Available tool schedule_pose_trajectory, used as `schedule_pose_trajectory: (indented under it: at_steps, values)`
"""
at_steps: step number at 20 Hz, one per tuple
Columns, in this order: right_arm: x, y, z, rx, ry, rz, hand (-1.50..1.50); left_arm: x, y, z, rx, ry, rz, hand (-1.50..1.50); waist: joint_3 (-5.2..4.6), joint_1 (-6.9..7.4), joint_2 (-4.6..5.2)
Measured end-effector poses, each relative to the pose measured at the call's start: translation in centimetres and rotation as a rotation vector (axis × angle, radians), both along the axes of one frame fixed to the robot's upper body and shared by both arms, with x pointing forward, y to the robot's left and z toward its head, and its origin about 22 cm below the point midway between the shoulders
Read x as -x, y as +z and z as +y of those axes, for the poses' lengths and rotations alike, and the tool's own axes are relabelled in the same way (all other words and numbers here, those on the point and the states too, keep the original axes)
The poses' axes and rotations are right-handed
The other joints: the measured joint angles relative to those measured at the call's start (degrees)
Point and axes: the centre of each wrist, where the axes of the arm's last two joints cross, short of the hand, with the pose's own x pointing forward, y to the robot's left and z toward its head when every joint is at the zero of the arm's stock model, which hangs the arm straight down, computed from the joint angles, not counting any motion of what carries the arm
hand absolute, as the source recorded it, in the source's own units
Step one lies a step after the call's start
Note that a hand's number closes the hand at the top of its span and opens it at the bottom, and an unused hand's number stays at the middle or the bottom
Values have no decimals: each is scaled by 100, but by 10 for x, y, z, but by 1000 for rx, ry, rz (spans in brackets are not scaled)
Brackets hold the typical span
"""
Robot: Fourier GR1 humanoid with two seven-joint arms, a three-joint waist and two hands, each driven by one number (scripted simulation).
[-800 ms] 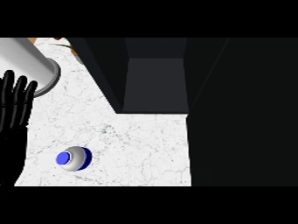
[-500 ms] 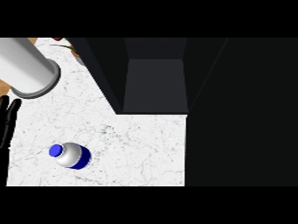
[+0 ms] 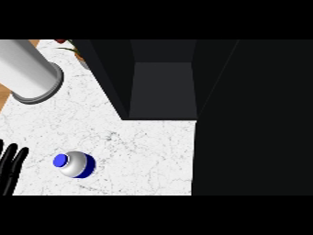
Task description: Pick up the bottled water, place it into the cabinet and close the cabinet
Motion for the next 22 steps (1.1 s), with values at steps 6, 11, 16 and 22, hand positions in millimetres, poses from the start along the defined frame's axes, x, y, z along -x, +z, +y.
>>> schedule_pose_trajectory:
  at_steps: [6, 11, 16, 22]
  values:
    - [12, -1, 4, -21, 10, 44, -150, 24, -1, -4, -7, 27, 48, -150, -1, 3, 3]
    - [23, -7, 6, -23, 24, 69, -150, 30, -19, 0, -22, 62, 69, -150, -2, -15, 1]
    - [35, -13, 2, -14, 13, 74, -150, 27, -34, 4, -24, 108, 74, -150, -2, -46, 2]
    - [46, -18, -1, -6, 9, 81, -150, 18, -64, 18, -33, 190, 95, -150, -4, -69, 7]
